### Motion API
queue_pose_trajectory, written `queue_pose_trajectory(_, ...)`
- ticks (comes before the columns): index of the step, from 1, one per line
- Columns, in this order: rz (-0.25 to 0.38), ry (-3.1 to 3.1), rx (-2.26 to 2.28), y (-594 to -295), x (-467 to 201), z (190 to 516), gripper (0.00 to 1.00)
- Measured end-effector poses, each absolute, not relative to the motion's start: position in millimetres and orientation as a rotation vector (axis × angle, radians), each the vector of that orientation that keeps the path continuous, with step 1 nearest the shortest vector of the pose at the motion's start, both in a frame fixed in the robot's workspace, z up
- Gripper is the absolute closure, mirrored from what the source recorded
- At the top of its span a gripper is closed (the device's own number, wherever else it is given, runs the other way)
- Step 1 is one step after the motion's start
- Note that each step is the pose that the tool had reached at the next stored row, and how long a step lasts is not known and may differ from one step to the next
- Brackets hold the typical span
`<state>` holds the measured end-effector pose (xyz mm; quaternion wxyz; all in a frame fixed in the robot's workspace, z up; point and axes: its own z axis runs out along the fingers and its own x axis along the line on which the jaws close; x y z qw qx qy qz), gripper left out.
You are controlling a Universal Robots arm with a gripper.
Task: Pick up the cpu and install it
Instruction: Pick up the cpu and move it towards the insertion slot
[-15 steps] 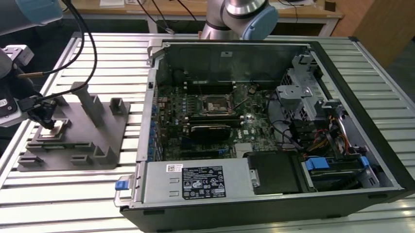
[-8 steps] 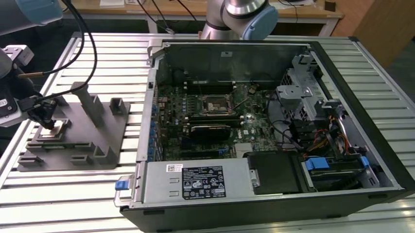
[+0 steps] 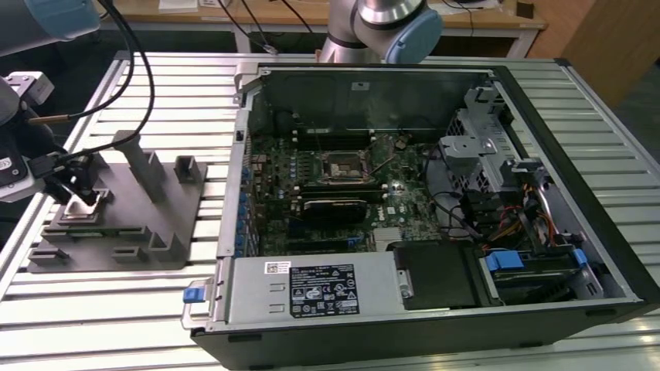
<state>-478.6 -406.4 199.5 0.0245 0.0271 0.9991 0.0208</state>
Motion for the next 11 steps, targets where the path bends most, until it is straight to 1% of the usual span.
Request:
queue_pose_trajectory(1, 0.064, 3.091, 0.084, -406.4, -478.6, 199.5, 0.59)
queue_pose_trajectory(3, 0.064, 3.091, 0.084, -406.4, -478.6, 199.5, 0.47)
queue_pose_trajectory(4, 0.064, 3.091, 0.084, -406.4, -478.6, 199.4, 0.47)
queue_pose_trajectory(5, 0.064, 3.091, 0.084, -406.4, -478.6, 199.5, 0.42)
queue_pose_trajectory(6, 0.064, 3.091, 0.084, -406.4, -478.6, 199.4, 0.42)
queue_pose_trajectory(7, 0.064, 3.091, 0.084, -406.4, -478.6, 199.5, 0.35)
queue_pose_trajectory(11, 0.065, 3.091, 0.069, -406.4, -478.6, 198.2, 0.35)
